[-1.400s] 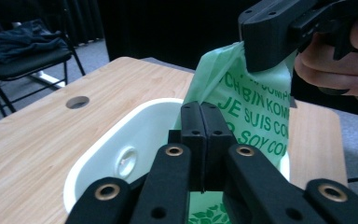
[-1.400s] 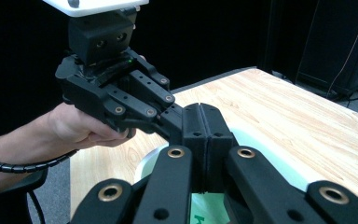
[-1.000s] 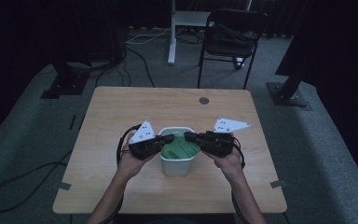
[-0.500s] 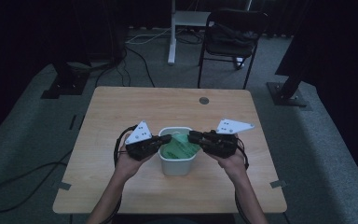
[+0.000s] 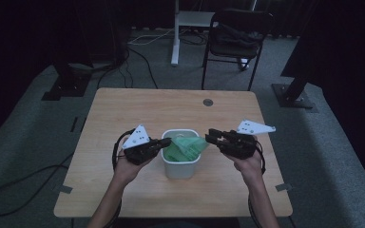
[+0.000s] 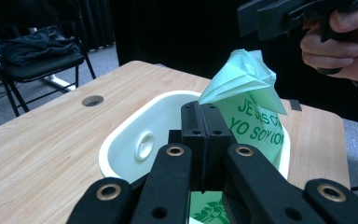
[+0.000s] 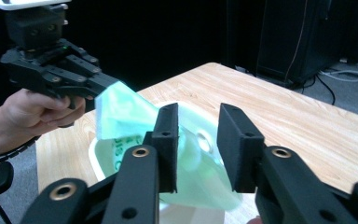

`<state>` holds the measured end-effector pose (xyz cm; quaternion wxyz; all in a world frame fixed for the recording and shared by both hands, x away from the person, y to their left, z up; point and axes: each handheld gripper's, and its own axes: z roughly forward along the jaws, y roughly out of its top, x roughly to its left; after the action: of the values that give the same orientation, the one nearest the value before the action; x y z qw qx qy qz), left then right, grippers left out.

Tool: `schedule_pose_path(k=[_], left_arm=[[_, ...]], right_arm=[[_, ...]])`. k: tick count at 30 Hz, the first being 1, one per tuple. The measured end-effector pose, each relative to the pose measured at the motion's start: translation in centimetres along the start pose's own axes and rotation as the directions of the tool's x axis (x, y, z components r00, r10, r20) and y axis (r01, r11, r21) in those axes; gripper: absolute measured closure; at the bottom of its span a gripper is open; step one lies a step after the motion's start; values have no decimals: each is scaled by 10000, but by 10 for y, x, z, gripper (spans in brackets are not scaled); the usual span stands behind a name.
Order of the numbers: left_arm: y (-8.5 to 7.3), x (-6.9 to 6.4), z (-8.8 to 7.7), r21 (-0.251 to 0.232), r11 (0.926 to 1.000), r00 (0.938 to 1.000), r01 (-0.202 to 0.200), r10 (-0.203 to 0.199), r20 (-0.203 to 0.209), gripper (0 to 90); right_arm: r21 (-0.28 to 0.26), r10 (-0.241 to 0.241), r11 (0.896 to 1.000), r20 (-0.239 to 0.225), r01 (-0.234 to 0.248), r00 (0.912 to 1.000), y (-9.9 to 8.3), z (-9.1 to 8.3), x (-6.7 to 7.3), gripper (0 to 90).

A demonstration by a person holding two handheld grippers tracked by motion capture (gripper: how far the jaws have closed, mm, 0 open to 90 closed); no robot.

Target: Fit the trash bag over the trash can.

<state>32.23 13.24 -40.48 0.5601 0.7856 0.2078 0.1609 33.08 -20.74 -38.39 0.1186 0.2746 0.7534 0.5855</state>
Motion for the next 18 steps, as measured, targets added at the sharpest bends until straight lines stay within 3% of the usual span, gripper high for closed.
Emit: schedule_pose_path(k=[10,18], left_arm=[[1,0,-3,-141,9999,10000,20,-20,10,900],[1,0,-4,-163,9999,10000,34,-34,-8,900]], right_arm=[[408,198,9990,148,-204,9997,-9,10,-6,655],[719,-37,9974,-539,76,9985,-15,19,2,573]])
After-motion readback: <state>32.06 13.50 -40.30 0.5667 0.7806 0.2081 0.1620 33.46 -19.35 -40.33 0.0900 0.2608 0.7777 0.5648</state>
